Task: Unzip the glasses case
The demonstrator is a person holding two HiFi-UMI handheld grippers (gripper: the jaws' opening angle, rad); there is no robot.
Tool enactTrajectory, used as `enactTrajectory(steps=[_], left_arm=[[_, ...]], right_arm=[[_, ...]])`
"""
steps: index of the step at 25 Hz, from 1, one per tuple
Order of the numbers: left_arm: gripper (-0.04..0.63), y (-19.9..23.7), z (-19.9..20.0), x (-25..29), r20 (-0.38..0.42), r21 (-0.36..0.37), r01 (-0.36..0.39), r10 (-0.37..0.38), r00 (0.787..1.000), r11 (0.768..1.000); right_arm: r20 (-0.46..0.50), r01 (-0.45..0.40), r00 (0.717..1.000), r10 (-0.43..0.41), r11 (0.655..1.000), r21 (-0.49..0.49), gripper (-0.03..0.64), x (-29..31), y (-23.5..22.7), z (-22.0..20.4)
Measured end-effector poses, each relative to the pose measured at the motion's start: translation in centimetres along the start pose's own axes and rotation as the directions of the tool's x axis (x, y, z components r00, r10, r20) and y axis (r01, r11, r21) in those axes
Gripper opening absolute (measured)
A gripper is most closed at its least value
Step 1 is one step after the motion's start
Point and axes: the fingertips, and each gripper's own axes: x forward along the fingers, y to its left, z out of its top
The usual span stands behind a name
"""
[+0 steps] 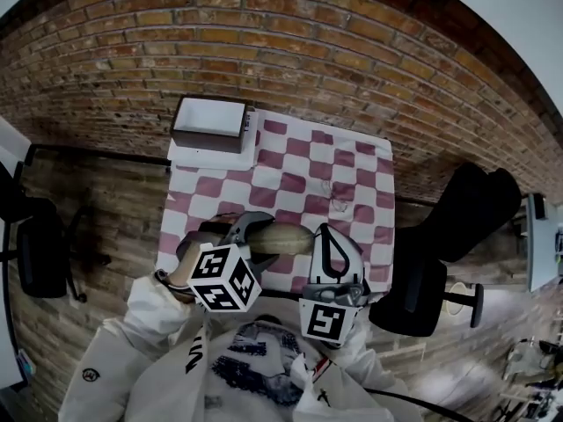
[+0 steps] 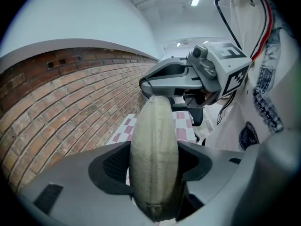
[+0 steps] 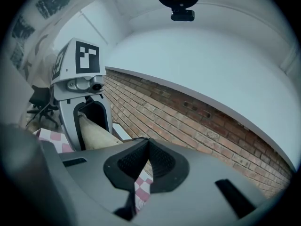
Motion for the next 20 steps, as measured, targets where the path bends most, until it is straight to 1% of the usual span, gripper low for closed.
enactTrajectory(steps=[7, 13, 20], left_arm=[[0.279, 0.3, -0.5, 1.0, -0.040, 0.010, 0.013, -0.012, 0.999, 1.000], [0.279, 0.7, -1.3, 1.4, -0.068, 0.005, 0.021, -0.021, 0.997, 1.000], [0.279, 1.3, -2.7, 2.0, -0.132, 0.020, 0.009, -0.007, 0.991, 1.000]], right_arm=[[-0.012, -0.010, 1.000, 0.009, 0.999, -0.052, 0.012, 0.6, 0.5, -0.3], [-0.026, -0.025, 0.999, 0.023, 0.998, -0.058, 0.012, 1.4, 1.4, -0.6], [-0.017, -0.038, 0.999, 0.037, 0.996, -0.076, 0.012, 2.2, 2.6, -0.3]])
